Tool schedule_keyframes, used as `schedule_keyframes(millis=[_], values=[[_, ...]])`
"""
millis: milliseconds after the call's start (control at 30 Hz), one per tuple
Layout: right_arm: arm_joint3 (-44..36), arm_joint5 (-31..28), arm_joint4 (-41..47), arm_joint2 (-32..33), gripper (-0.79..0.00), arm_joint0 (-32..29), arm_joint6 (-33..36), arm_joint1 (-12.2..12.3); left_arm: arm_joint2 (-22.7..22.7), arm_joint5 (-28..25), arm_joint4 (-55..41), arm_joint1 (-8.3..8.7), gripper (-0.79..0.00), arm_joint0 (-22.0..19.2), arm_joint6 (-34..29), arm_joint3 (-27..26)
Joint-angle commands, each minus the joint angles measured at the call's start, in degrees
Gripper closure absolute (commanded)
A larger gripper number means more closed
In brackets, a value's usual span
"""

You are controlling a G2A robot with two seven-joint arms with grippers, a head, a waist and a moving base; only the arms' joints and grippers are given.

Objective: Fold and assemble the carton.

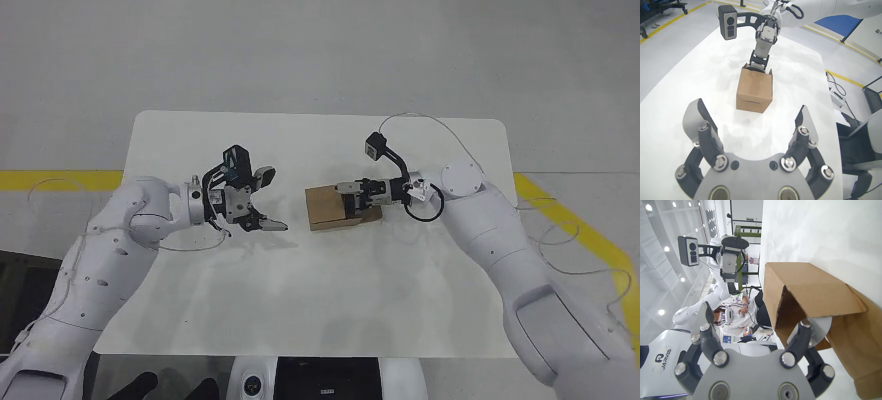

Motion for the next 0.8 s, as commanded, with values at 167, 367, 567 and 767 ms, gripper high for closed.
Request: schedule_keyframes(millis=[167,367,567,767], values=[[-7.24,2.27,-2.18,3.94,-0.785,-2.09,2.26,2.87,1.59,4.37,21.75,-1.14,-0.785,2.13,20.57,0.48],[-12.32,3.51,-4.19,8.53,-0.785,-3.97,3.50,5.41,4.34,11.68,35.78,-1.94,-0.785,2.49,36.11,2.12],[-17.49,4.62,-5.07,12.32,-0.785,-6.75,4.19,7.27,6.33,14.55,42.29,-2.48,-0.785,1.48,45.14,4.66],[-18.47,4.83,-5.35,12.86,-0.785,-7.27,4.02,7.53,6.95,13.33,43.78,-2.56,-0.785,0.79,45.44,5.27]])
